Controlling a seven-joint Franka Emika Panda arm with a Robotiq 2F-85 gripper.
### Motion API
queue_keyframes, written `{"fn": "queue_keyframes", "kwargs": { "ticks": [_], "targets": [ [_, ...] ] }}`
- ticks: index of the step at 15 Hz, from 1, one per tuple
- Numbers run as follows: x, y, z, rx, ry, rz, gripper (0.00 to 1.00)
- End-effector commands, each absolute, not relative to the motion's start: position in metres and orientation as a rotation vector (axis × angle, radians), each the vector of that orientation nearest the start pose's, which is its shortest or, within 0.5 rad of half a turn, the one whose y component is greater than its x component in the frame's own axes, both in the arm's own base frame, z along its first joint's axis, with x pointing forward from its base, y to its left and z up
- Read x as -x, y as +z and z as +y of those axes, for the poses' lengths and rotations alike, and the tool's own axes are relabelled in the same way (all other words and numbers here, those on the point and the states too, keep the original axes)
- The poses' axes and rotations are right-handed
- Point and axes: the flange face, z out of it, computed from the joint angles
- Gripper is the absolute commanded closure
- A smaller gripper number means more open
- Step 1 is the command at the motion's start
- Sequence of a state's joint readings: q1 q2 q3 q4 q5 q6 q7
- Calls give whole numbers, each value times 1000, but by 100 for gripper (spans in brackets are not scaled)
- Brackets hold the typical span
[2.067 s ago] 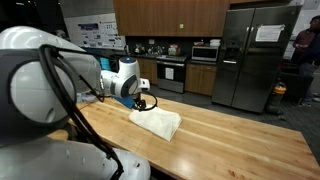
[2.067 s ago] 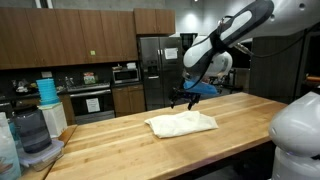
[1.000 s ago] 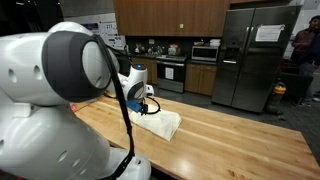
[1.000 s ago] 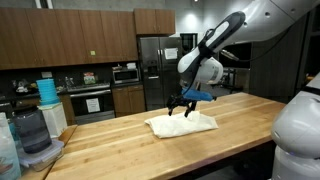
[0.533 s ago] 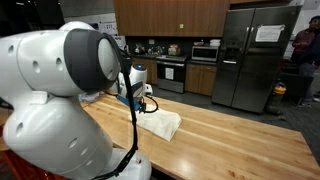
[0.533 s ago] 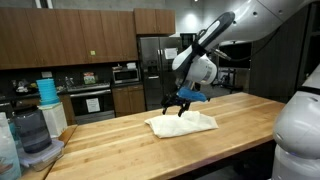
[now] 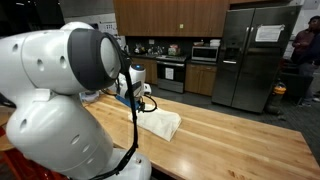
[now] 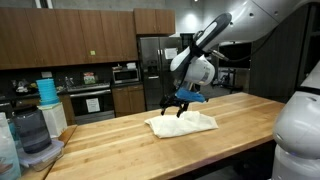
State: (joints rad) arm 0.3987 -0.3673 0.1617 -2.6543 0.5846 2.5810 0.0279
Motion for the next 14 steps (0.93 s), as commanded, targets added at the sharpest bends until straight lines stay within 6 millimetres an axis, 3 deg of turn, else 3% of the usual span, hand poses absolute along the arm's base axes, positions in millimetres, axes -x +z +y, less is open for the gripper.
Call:
{"fn": "queue_keyframes", "kwargs": {
  "ticks": [1, 6, 10, 14],
  "targets": [
    [-367, 396, 241, 2711, -313, -134, 0],
    [-376, 394, 274, 2817, -492, -183, 0],
    [-376, 394, 280, 2991, -686, -212, 0],
    [-383, 394, 308, 3020, -640, -148, 0]
  ]
}}
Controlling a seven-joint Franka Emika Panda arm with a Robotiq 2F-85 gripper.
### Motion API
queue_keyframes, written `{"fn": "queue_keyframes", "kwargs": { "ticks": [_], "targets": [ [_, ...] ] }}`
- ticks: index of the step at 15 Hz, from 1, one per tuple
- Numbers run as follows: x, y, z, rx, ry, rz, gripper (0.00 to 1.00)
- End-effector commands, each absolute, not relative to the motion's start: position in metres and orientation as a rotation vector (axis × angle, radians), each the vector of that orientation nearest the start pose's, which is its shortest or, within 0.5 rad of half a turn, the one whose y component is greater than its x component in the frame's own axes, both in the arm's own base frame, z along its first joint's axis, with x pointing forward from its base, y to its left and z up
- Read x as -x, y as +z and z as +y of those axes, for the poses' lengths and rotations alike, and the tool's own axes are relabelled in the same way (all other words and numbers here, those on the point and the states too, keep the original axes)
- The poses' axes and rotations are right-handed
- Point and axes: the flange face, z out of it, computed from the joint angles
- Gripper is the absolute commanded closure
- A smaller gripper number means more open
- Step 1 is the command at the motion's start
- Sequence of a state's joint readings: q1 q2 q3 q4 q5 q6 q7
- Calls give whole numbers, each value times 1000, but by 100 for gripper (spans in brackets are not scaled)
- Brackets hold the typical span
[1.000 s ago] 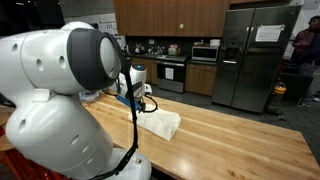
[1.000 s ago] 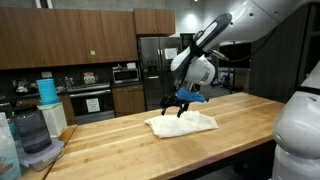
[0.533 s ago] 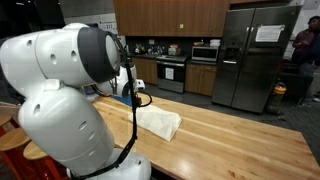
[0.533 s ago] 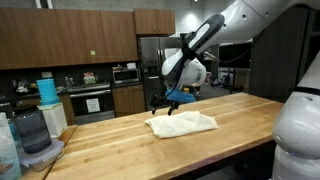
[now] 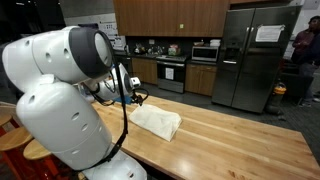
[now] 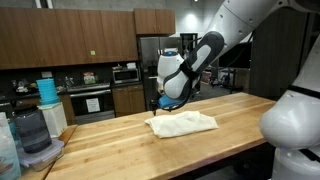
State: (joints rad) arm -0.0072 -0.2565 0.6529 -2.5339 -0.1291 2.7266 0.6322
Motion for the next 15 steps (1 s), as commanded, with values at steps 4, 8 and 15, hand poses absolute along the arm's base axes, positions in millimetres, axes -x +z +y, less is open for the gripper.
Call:
{"fn": "queue_keyframes", "kwargs": {
  "ticks": [4, 8, 15],
  "targets": [
    [-391, 389, 327, 3018, -489, -63, 0],
    [-409, 381, 334, 3023, -427, -11, 0],
    [-436, 360, 347, 3045, -331, -1, 0]
  ]
}}
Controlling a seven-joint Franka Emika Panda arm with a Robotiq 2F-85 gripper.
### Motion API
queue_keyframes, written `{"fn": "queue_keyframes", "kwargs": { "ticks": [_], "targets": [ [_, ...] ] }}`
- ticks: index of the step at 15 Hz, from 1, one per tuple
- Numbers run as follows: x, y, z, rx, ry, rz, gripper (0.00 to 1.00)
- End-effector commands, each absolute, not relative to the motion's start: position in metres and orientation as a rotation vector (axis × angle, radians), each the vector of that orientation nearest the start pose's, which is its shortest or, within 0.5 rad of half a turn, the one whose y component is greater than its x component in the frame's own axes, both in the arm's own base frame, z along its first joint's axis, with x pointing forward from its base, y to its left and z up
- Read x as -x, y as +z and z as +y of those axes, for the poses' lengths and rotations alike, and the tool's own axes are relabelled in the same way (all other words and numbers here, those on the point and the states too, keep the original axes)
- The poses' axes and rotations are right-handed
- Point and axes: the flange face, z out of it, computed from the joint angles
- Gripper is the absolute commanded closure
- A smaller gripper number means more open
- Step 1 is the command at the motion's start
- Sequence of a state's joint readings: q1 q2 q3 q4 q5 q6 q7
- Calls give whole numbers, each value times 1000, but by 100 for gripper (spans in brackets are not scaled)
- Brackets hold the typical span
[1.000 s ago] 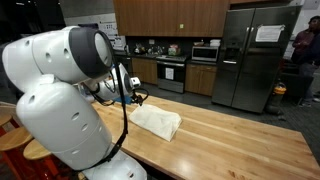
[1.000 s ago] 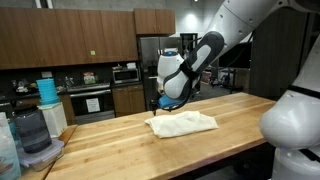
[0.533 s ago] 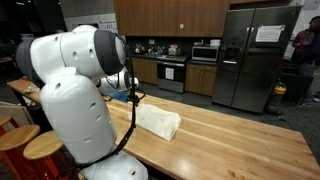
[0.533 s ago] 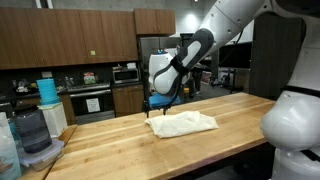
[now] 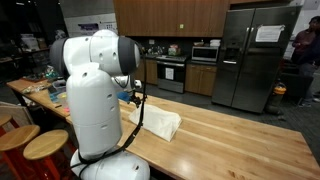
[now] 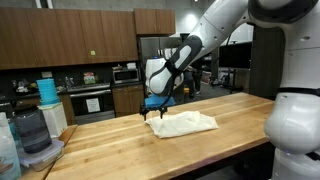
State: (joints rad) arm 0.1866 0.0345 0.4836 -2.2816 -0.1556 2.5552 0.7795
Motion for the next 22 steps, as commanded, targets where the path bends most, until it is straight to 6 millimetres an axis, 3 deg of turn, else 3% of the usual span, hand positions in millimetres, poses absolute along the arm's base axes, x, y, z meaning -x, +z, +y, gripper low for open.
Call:
{"fn": "queue_keyframes", "kwargs": {
  "ticks": [1, 15, 21, 22],
  "targets": [
    [-439, 358, 349, 3054, -327, 0, 0],
    [-460, 340, 360, 3189, -306, 36, 3],
    [-461, 343, 370, 3216, -280, 72, 52],
    [-459, 343, 371, 3221, -272, 76, 55]
  ]
}}
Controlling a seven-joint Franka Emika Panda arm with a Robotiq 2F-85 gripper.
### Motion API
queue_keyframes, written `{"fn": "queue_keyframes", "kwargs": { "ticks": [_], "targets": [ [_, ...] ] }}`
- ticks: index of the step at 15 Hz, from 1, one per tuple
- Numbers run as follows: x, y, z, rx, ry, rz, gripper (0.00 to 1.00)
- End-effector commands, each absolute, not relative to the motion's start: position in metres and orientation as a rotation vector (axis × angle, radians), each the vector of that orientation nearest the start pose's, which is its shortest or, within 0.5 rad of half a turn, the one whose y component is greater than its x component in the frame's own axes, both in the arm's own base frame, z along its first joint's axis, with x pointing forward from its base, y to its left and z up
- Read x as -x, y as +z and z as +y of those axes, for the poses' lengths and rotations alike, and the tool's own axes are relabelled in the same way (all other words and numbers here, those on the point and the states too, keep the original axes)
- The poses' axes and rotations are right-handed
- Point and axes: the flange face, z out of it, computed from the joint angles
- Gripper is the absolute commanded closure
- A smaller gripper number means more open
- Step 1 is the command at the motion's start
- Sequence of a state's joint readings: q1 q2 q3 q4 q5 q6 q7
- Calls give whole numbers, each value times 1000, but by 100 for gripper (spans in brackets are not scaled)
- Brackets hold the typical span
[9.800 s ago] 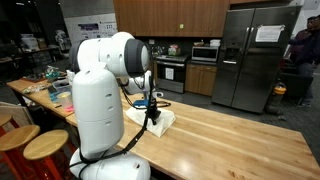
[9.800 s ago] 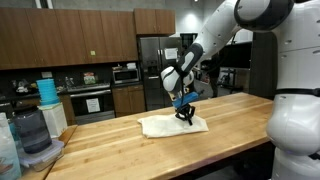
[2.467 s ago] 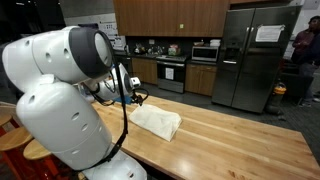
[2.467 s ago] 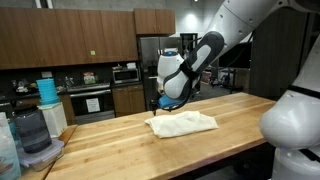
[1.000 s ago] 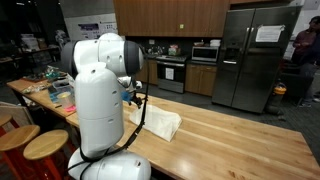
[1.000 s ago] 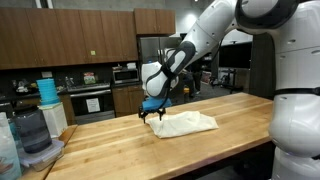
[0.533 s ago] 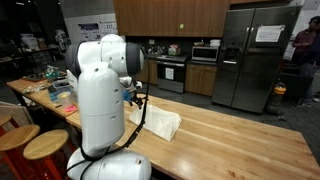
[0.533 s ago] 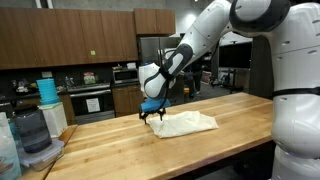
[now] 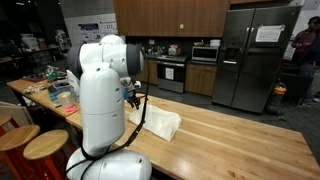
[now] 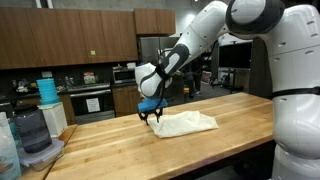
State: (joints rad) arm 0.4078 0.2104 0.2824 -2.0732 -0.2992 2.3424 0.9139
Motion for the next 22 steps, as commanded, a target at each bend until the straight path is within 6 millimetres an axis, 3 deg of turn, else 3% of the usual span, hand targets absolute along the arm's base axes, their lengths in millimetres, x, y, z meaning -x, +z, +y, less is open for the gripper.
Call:
{"fn": "queue_keyframes", "kwargs": {
  "ticks": [1, 2, 5, 8, 13, 16, 18, 22],
  "targets": [
    [-461, 342, 373, 3228, -268, 78, 51],
    [-460, 341, 374, 3235, -262, 84, 30],
    [-463, 338, 374, 3262, -250, 106, 20],
    [-466, 336, 373, 3282, -240, 128, 2],
    [-473, 330, 371, 3311, -212, 163, 0],
    [-478, 327, 368, 3322, -194, 181, 12],
    [-481, 325, 367, 3324, -186, 187, 34],
    [-485, 321, 367, 3324, -167, 198, 66]
  ]
}}
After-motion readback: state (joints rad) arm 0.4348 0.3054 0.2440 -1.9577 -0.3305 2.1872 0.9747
